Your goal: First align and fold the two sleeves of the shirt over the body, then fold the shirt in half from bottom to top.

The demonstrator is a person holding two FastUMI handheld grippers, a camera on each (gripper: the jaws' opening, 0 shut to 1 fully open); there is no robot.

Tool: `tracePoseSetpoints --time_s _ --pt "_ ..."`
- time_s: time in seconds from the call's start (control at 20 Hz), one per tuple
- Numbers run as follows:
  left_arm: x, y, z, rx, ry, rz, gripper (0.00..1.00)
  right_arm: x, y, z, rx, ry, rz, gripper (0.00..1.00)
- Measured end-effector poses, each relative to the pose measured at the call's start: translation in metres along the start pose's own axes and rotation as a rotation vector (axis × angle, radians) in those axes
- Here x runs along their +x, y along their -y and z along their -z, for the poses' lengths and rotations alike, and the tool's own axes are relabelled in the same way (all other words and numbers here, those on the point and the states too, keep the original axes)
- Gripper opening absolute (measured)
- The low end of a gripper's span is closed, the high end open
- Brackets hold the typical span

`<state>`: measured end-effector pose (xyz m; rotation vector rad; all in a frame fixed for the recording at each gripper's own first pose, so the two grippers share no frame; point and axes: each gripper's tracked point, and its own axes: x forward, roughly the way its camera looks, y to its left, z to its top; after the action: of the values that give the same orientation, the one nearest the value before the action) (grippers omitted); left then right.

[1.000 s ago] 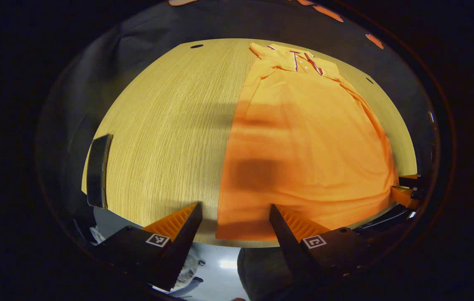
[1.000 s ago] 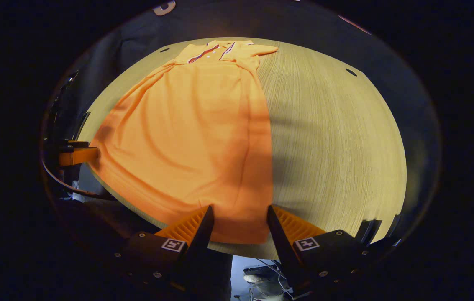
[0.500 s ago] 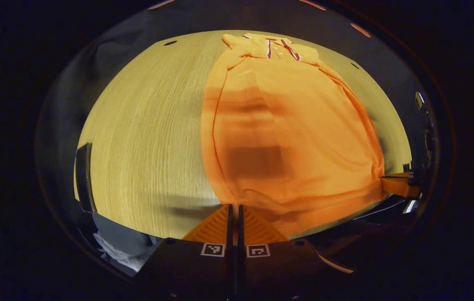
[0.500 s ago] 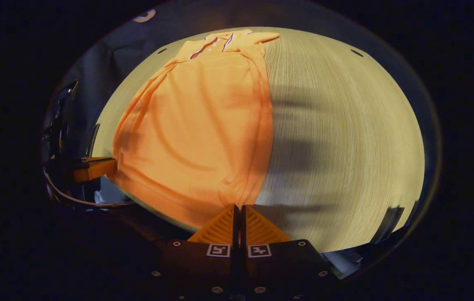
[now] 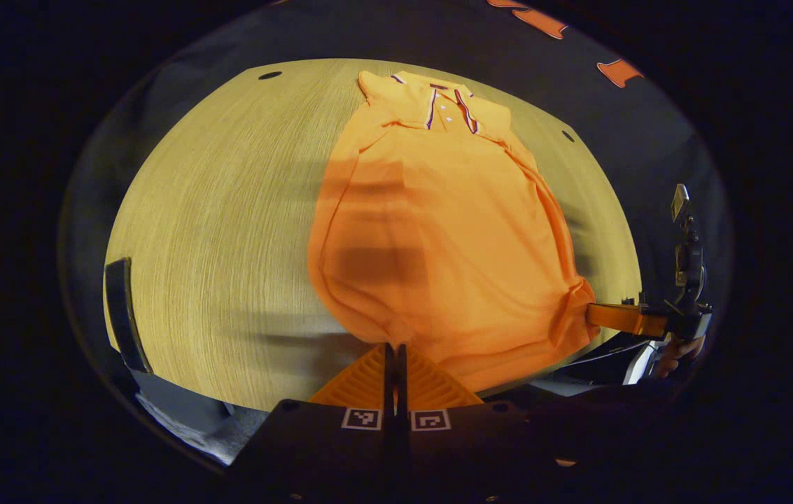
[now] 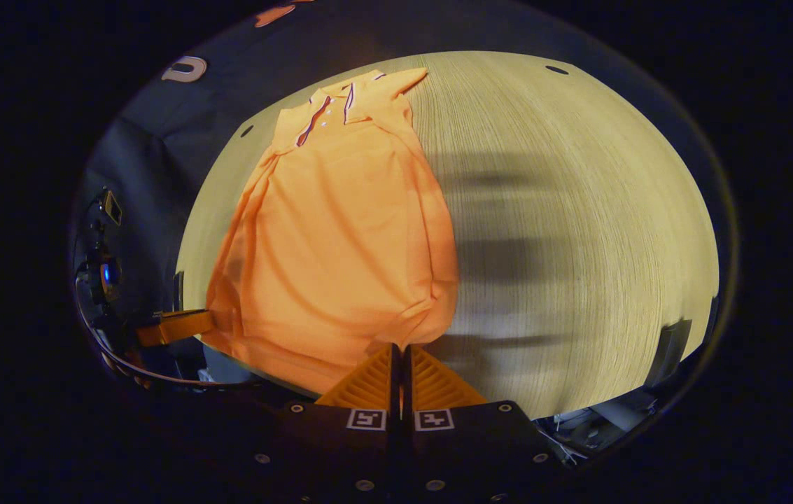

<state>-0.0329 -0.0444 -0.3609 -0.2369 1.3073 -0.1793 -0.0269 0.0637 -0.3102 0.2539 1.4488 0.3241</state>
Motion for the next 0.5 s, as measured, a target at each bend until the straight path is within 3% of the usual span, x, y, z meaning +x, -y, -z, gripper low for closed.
tracePoseSetpoints --time_s 0.5 --pt "-0.023 0.024 -0.114 0.048 0.132 0.107 0.01 -0.029 -0.042 -0.108 0.047 0.181 -0.084 0.0"
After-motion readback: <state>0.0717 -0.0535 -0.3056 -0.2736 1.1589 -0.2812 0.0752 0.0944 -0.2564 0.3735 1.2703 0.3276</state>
